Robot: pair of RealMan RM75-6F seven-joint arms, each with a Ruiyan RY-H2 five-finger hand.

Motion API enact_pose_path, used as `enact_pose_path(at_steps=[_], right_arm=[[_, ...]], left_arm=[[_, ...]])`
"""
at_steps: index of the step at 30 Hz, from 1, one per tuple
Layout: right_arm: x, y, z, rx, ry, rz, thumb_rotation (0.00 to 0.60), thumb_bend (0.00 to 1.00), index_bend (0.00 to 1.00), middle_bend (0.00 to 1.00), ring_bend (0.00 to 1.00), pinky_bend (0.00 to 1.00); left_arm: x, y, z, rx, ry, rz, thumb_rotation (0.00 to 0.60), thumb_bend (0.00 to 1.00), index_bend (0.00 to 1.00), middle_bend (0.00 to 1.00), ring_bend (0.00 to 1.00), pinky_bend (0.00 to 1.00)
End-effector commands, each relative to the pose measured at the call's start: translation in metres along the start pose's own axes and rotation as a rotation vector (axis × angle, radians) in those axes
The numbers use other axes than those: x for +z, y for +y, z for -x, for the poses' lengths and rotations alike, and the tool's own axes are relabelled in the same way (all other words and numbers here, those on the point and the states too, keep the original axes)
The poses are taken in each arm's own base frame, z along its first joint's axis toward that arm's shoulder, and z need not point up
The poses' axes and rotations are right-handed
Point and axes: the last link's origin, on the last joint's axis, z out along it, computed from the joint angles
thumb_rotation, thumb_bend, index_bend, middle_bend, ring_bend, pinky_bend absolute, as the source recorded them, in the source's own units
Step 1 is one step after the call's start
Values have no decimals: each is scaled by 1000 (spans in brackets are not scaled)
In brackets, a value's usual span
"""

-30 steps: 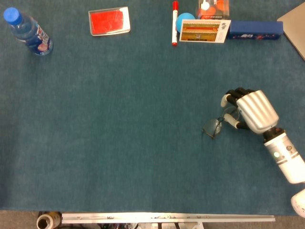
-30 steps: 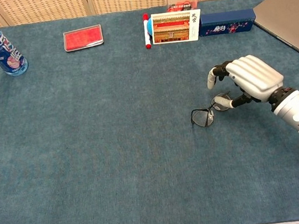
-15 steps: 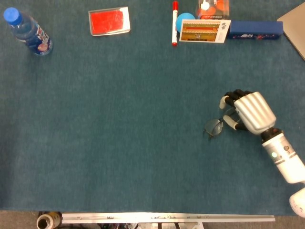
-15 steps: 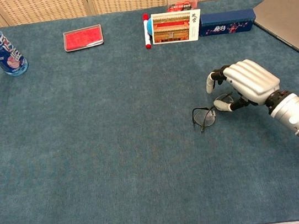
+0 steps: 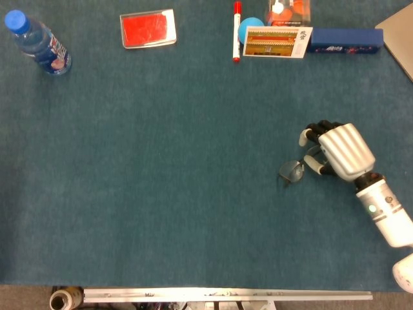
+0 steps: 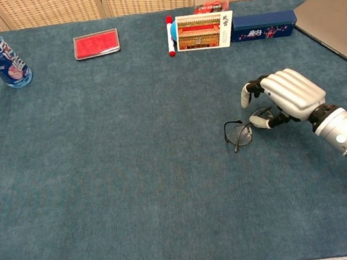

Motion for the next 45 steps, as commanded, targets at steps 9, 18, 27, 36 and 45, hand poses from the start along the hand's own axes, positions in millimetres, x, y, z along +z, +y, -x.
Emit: enact_pose_path(at_steps=[9, 18, 27, 36, 45], right_arm=[[1, -10, -24, 51, 87, -41, 600, 251, 486, 481, 405, 587], [-2, -35, -61, 52, 186, -122, 600, 252, 486, 484, 405, 587], [-5, -56, -89, 40, 242, -188, 600, 284, 486, 488, 405, 587], [-14, -74, -96, 33, 217, -256, 600, 328, 486, 488, 405, 587], [-18, -90, -83, 5, 162, -318, 600, 328, 486, 488, 404, 588]], left_arm=[[0, -1, 0, 5, -1, -2, 600, 238, 562, 570, 438, 529], [0, 0, 1, 8, -2, -2, 600, 238, 562, 570, 438, 529], [0, 0, 2, 8, -7, -4, 600, 238, 562, 570, 438, 529], [0, 0, 3, 8, -13, -5, 600, 238, 562, 570, 438, 530], [0, -1, 1, -3, -12, -8, 600, 238, 562, 570, 438, 530]])
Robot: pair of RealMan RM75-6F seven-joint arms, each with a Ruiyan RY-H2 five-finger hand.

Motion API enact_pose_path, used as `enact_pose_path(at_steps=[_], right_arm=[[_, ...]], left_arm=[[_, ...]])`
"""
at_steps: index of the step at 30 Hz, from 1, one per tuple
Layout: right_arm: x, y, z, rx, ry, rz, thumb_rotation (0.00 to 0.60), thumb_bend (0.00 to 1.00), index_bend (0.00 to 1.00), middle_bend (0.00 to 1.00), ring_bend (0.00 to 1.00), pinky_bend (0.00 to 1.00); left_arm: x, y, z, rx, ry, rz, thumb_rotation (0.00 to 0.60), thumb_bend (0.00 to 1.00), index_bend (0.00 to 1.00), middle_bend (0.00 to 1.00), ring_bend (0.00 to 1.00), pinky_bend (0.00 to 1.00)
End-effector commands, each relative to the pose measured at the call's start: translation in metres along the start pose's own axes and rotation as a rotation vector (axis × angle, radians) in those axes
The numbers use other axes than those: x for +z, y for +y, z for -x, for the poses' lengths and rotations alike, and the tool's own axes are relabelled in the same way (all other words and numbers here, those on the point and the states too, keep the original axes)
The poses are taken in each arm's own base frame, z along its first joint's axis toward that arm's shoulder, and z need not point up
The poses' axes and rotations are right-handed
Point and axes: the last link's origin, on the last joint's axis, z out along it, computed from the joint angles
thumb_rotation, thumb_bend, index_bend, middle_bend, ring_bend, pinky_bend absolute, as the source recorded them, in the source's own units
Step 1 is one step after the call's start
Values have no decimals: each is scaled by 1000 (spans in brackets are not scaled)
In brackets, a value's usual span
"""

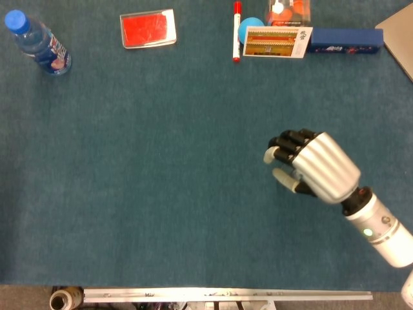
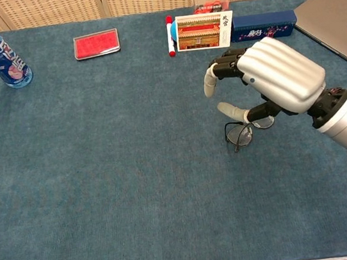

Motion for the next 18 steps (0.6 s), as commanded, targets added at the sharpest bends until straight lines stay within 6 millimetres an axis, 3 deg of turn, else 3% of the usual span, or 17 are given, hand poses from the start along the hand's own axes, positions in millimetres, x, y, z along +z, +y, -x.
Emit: enact_pose_path(at_steps=[1, 8, 18], right_arm=[[1, -4, 4, -3, -13, -13, 600, 328, 486, 488, 404, 588], [3, -9, 15, 2, -40, -27, 600, 328, 486, 488, 404, 587], [1, -2, 21, -34, -55, -8, 600, 329, 486, 488, 404, 587]], left_arm=[[0, 0, -1, -4, 0, 0, 600, 238, 562, 570, 438, 530], [0, -1, -2, -12, 3, -2, 600, 238, 562, 570, 438, 530], [-1, -1, -4, -18, 3, 0, 600, 238, 562, 570, 438, 530]])
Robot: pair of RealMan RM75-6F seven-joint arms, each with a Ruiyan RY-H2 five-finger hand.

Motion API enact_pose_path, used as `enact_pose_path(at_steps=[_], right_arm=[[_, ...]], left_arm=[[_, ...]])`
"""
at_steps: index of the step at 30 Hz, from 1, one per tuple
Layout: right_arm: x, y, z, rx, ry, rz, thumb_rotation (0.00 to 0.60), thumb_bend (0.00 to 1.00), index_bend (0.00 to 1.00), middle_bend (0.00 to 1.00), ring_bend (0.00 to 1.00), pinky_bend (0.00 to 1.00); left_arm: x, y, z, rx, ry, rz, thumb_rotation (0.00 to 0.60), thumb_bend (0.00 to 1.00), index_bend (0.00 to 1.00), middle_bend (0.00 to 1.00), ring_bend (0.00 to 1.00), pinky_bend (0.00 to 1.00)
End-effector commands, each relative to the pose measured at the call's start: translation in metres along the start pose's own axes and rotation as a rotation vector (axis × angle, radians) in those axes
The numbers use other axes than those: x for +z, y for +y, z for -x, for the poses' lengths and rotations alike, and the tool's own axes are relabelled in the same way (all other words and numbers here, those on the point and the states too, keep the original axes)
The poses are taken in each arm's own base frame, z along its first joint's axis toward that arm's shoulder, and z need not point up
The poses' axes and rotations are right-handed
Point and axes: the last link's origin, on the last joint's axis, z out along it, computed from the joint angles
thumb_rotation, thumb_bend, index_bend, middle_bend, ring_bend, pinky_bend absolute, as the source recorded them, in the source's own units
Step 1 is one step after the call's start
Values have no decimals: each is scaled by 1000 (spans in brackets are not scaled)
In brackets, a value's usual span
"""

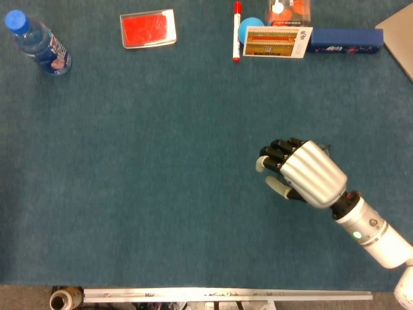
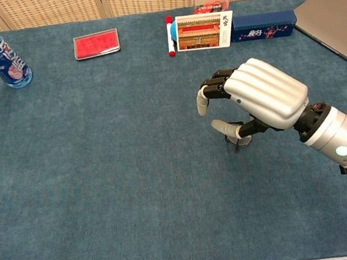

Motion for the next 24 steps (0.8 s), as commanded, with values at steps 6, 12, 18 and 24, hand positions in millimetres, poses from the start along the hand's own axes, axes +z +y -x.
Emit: enact_pose_path(at_steps=[6, 12, 18, 24], right_arm=[[-2, 6, -2, -18, 6, 18, 600, 338, 486, 488, 404, 587], [-6, 13, -4, -35, 3, 36, 600, 350, 486, 488, 404, 587], [-9, 20, -5, -56, -7, 62, 600, 356, 486, 488, 404, 587], [-14, 31, -4, -77, -18, 98, 600, 358, 486, 488, 404, 587]], left_arm=[[0, 0, 1, 3, -3, 1, 600, 238, 562, 570, 438, 530], [0, 1, 1, 5, -4, 1, 600, 238, 562, 570, 438, 530], [0, 1, 1, 9, -4, 1, 600, 238, 562, 570, 438, 530], [0, 1, 2, 10, -6, 2, 600, 238, 562, 570, 438, 530]])
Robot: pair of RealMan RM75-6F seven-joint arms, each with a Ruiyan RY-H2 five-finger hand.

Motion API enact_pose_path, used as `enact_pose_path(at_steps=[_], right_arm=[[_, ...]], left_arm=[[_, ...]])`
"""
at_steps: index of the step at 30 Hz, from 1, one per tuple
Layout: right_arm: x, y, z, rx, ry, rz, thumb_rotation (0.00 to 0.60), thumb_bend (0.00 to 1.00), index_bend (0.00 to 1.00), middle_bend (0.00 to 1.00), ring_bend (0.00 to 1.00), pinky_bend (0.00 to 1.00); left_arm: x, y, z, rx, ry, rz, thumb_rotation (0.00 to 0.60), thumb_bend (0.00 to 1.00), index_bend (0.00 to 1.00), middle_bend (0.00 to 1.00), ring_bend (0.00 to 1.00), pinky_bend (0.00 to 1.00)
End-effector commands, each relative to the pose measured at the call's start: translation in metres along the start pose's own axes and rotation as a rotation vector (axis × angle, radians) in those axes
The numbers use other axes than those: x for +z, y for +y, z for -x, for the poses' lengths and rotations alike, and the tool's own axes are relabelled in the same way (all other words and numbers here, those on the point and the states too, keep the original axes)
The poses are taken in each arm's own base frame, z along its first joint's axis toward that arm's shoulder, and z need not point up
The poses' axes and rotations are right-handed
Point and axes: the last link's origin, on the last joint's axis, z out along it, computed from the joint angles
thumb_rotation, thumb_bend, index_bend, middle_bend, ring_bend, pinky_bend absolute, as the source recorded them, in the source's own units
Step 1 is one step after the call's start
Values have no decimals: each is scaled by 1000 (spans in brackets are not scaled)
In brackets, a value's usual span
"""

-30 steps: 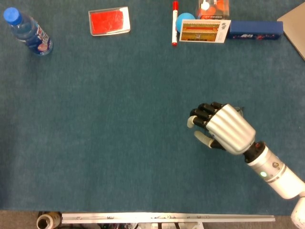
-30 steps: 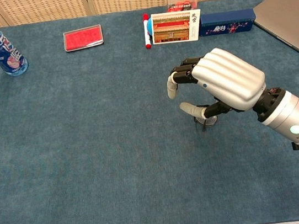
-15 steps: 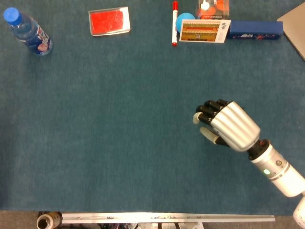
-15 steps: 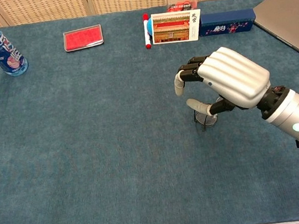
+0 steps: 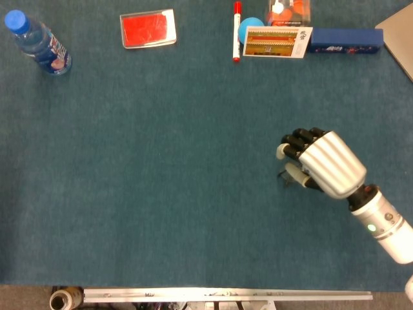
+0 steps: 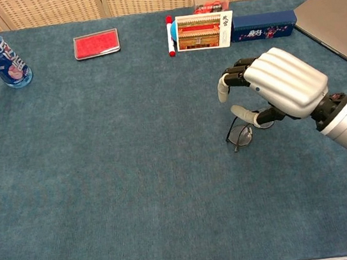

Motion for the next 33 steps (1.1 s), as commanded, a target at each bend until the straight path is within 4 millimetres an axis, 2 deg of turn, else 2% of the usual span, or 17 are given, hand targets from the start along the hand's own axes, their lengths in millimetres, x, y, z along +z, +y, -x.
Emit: enact_pose_path(at_steps=[1, 15, 33], right_arm=[[-2, 4, 1, -8, -6, 15, 600, 358, 486, 488, 404, 587], [-6, 26, 7, -51, -29, 76, 600, 358, 486, 488, 404, 587], [-10, 41, 18, -112, -77, 129, 600, 358, 486, 488, 404, 588]], left_arm=[[0, 0, 0, 1, -2, 0, 600, 238, 562, 570, 438, 530], [0, 0, 1, 4, -2, 0, 600, 238, 562, 570, 438, 530], [0, 0, 1, 4, -2, -2, 600, 238, 562, 570, 438, 530]])
